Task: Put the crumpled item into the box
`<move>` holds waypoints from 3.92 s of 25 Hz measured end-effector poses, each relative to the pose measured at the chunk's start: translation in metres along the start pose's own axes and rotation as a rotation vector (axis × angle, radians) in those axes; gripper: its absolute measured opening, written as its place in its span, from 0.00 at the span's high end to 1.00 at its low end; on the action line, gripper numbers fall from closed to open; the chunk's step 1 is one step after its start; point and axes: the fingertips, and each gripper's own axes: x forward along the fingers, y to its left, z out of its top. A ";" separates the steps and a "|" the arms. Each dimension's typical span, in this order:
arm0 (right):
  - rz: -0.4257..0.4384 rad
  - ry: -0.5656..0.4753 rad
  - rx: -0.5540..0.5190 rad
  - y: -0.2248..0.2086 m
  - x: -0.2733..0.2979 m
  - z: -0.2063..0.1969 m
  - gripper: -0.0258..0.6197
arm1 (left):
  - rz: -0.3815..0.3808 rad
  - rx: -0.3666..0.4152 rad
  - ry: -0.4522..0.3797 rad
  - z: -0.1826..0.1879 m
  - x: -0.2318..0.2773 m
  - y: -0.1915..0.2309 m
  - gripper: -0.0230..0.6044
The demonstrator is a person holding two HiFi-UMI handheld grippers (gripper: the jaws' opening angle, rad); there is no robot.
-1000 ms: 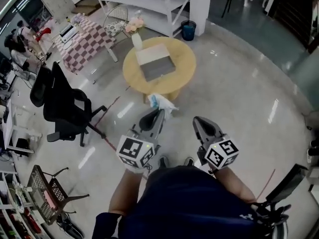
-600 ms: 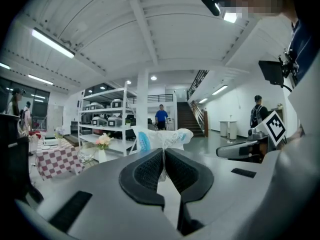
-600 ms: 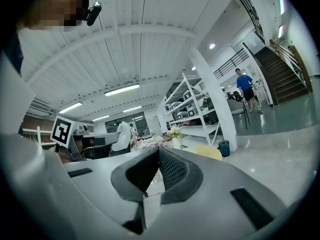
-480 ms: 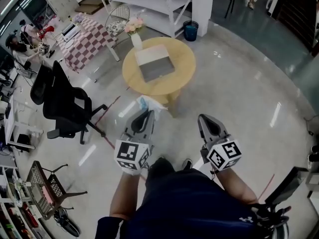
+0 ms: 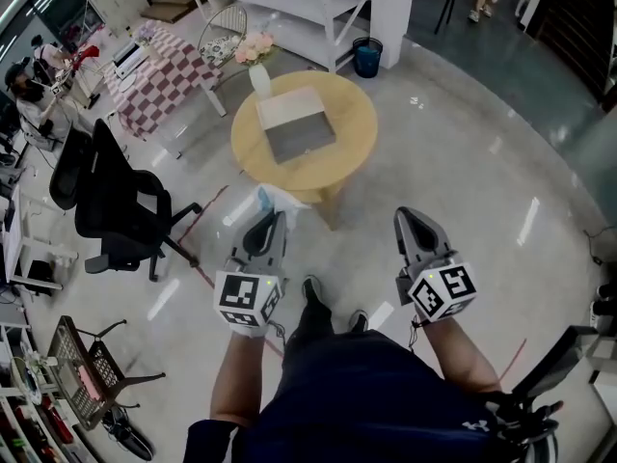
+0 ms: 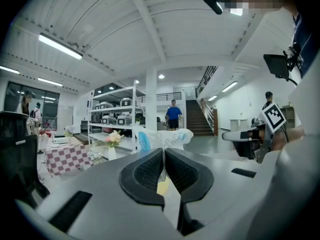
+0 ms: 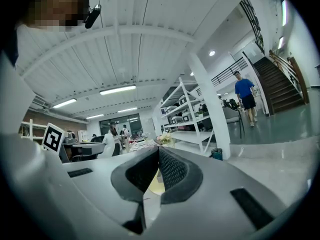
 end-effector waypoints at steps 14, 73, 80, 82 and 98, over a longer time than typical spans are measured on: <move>-0.142 0.027 -0.014 -0.017 0.104 0.001 0.96 | -0.037 -0.019 -0.004 -0.010 0.059 0.125 0.92; -0.038 0.173 0.107 -0.160 0.332 -0.017 0.96 | -0.357 0.273 0.542 -0.127 0.355 0.162 0.92; -0.115 0.194 0.133 -0.177 0.339 -0.028 0.96 | -0.449 0.294 0.603 -0.153 0.391 0.162 0.92; -0.130 0.200 0.142 -0.181 0.341 -0.033 0.96 | -0.475 0.301 0.623 -0.163 0.399 0.161 0.92; -0.264 0.226 0.216 -0.211 0.325 -0.060 0.96 | -0.609 0.338 0.748 -0.232 0.448 0.147 0.92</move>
